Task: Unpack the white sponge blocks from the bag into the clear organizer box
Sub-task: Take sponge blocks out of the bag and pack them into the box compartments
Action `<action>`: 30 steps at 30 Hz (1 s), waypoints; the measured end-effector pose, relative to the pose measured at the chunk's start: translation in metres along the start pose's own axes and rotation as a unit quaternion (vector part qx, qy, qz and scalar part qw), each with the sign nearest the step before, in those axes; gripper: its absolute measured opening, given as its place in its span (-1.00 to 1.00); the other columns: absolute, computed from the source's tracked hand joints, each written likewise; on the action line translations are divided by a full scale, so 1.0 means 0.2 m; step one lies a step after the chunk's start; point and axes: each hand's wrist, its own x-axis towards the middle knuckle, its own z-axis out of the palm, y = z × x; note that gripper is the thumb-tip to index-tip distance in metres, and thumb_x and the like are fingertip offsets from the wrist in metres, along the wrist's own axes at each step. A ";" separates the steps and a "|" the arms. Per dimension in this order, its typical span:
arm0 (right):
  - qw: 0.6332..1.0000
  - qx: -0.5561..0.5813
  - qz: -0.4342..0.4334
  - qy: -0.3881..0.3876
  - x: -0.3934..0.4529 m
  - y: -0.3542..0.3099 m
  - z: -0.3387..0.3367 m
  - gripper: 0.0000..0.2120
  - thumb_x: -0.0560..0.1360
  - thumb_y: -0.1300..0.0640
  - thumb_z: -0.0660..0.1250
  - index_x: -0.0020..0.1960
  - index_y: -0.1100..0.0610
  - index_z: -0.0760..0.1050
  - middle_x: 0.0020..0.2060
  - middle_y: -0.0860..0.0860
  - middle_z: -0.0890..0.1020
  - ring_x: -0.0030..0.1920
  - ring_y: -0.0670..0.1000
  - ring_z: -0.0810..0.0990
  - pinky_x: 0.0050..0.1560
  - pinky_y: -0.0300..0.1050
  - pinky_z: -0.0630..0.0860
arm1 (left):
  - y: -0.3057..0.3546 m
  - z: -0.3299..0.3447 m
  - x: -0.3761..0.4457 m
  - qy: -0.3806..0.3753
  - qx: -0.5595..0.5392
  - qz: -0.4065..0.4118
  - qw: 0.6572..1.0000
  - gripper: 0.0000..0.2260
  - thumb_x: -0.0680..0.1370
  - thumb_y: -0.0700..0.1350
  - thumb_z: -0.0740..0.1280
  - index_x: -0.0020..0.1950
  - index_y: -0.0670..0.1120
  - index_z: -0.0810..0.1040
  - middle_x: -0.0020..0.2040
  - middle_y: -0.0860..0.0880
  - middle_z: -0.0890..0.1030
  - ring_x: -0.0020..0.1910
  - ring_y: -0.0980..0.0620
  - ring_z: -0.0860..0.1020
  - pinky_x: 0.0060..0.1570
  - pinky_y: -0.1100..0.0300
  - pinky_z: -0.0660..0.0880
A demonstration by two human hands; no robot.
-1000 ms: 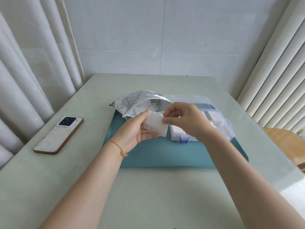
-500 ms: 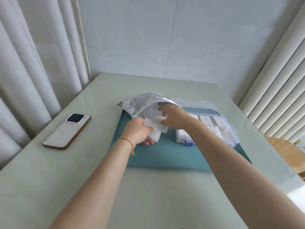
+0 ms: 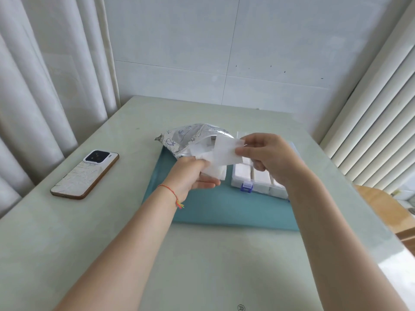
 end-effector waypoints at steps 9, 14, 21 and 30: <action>0.970 -0.235 -0.027 0.055 -0.03 0.09 0.14 -0.90 0.45 0.09 0.47 -0.07 0.01 0.58 -0.19 -0.11 0.63 -0.36 -0.21 0.48 -0.26 -0.25 0.37 | -0.01 0.03 -0.02 -0.066 -0.054 0.036 0.996 -0.87 0.61 -0.21 0.30 0.09 -0.19 0.61 -0.03 -0.23 0.68 -0.22 -0.15 0.68 -0.21 0.16 0.64; 0.922 -0.367 -0.106 -0.067 -0.09 0.06 0.13 -0.21 0.28 -0.16 0.57 0.41 -0.09 0.31 0.25 -0.15 0.38 0.12 -0.13 0.46 0.10 -0.17 0.42 | -0.01 0.02 -0.02 -0.051 -0.047 0.018 0.997 -0.79 0.57 -0.25 0.33 0.19 -0.17 0.60 -0.05 -0.18 0.69 -0.26 -0.14 0.68 -0.31 0.14 0.61; 0.874 -0.437 -0.192 -0.089 -0.07 0.09 0.20 -0.33 0.31 -0.21 0.52 0.31 -0.03 0.39 0.19 -0.12 0.44 0.23 0.01 0.38 0.25 0.04 0.37 | -0.01 0.03 -0.03 -0.135 -0.039 0.003 0.990 -0.77 0.49 -0.17 0.37 0.15 -0.07 0.60 0.00 -0.10 0.65 -0.10 -0.05 0.64 -0.07 0.04 0.63; 0.860 -0.461 -0.193 -0.103 -0.09 0.06 0.21 -0.45 0.34 -0.15 0.49 0.25 -0.07 0.39 0.11 -0.15 0.42 0.17 -0.08 0.33 0.16 -0.14 0.23 | -0.01 0.04 -0.06 -0.229 -0.203 -0.042 0.951 -0.75 0.48 -0.21 0.22 -0.11 -0.02 0.69 -0.10 -0.05 0.60 -0.13 0.00 0.60 -0.05 0.06 0.52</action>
